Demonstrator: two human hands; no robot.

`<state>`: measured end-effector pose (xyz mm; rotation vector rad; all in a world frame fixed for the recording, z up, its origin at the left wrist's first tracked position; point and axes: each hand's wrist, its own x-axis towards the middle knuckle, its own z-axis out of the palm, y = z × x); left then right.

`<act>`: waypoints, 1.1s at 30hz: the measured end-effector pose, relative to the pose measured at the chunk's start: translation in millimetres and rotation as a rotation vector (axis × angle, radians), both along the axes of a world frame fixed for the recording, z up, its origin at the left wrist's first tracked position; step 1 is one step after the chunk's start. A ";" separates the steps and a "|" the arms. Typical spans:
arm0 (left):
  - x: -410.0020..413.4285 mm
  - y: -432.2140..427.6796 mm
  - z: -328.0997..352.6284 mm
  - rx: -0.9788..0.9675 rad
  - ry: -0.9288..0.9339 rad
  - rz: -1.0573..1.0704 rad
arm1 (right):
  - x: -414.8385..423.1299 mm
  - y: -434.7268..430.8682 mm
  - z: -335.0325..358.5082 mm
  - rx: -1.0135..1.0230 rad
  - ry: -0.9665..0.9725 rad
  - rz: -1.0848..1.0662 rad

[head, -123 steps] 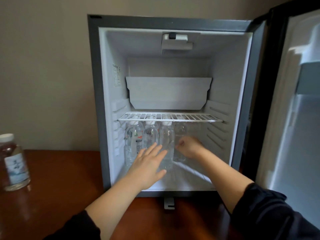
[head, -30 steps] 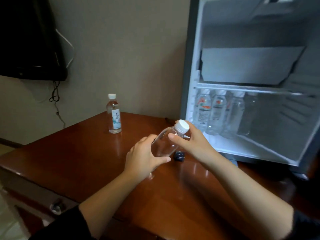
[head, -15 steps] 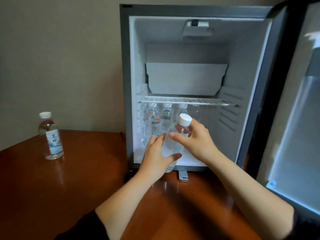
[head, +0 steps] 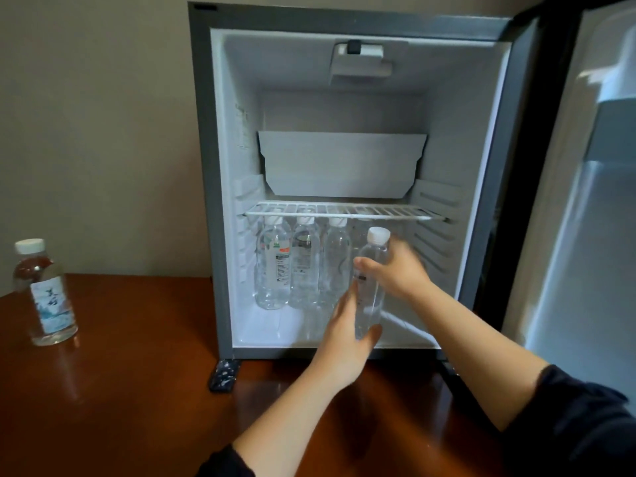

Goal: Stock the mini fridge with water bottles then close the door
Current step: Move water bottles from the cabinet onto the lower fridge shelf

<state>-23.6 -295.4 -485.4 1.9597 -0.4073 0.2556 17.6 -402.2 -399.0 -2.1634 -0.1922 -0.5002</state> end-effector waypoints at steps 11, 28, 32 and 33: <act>29.7 -16.1 -16.6 0.198 -0.136 0.071 | 39.5 4.3 7.8 -0.112 0.075 -0.103; 67.1 -26.3 -12.3 0.406 0.058 0.119 | 70.2 8.2 2.8 0.028 0.069 -0.094; 57.6 -15.4 -3.1 0.420 0.078 0.119 | 64.8 5.0 -2.2 0.000 0.199 -0.102; 54.8 -11.6 0.7 0.425 0.080 0.125 | 61.6 5.1 -3.7 -0.031 0.206 -0.117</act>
